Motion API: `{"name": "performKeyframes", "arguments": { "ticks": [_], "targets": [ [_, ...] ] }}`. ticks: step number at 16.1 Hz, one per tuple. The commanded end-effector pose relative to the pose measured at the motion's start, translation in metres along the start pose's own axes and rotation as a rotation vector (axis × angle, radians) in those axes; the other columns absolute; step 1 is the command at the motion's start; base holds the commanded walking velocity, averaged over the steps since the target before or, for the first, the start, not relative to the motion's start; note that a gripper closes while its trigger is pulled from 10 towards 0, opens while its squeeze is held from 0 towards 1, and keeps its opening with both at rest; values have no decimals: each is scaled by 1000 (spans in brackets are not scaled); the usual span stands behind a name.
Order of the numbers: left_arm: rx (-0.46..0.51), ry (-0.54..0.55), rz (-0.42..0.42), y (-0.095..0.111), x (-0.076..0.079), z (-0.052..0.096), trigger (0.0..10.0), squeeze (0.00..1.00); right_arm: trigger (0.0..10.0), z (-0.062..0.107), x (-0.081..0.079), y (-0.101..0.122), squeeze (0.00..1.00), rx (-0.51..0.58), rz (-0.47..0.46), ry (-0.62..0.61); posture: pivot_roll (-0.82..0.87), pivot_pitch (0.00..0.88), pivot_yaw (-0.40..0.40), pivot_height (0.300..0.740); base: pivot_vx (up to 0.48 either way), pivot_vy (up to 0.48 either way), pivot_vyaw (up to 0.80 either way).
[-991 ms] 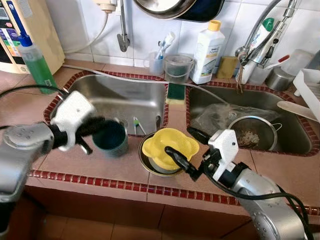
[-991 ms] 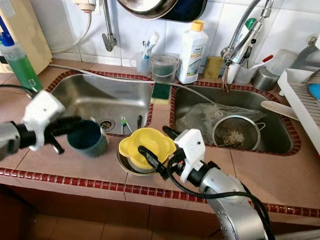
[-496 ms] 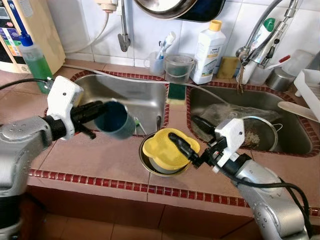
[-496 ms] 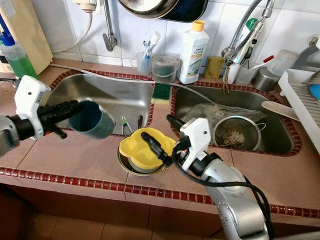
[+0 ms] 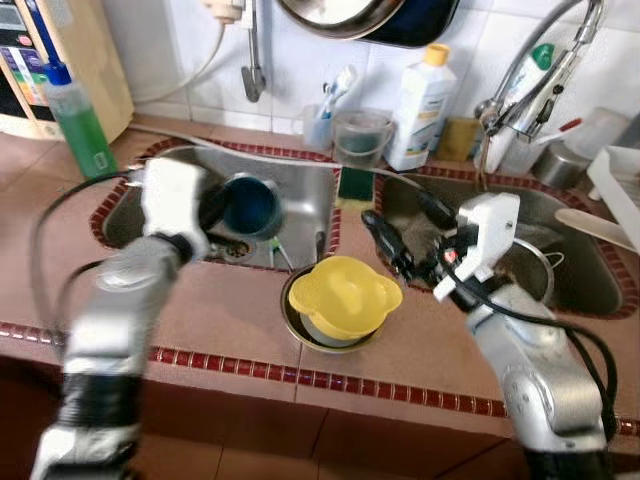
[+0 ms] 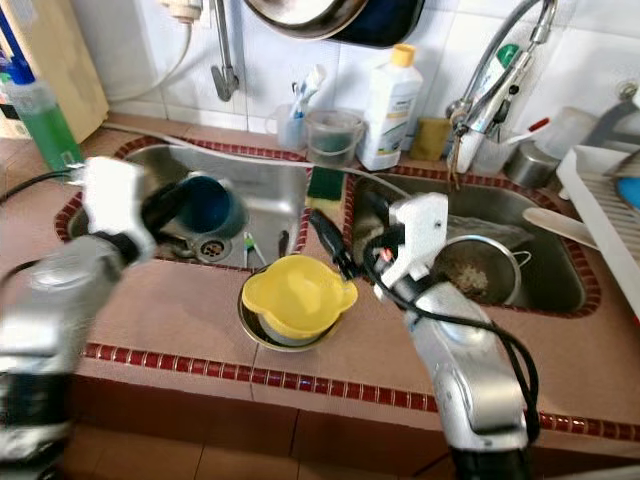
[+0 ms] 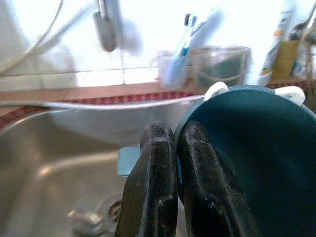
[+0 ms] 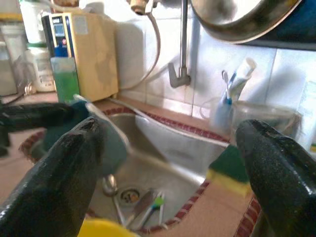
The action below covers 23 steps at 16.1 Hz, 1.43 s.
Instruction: Kitchen organization
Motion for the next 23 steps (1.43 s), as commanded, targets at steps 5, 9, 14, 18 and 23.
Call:
{"name": "performKeyframes", "arguments": {
  "ticks": [5, 9, 14, 18, 23],
  "targets": [
    [107, 35, -7, 21, 1, -36, 10000, 0, 10000, 9, 17, 11, 0, 0, -49, -108, -7, 124, -64, 740, 0, 0, 0],
    [98, -11, -60, 26, 2, -53, 10000, 0, 10000, 20, 13, 15, 0, -8, -84, -127, -28, 180, -40, 740, 0, 0, 0],
    [43, -91, -123, 33, -4, -62, 10000, 0, 10000, 48, 4, 22, 0, -32, -133, -146, -71, 240, -9, 740, 0, 0, 0],
    [-9, -66, -186, 34, -27, -57, 10000, 0, 10000, 64, -1, 28, 0, -47, -188, -167, -90, 262, 12, 740, 0, 0, 0],
    [-51, 37, -217, 36, -63, -44, 10000, 0, 10000, 75, -6, 28, 0, -76, -210, -166, -92, 264, 25, 740, 0, 0, 0]
  ]
}}
Point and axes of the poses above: a point about 5 cm out from each wrist's last joint towards the gripper, its own z axis pointing back from the gripper into the wrist, its own y axis along the axis of the wrist's last joint, x = y × z, the point moved 3 cm from there along -z, pointing out of the wrist towards the gripper, and after that the axes turned 15 degrees about z, right-handed, at the moved point
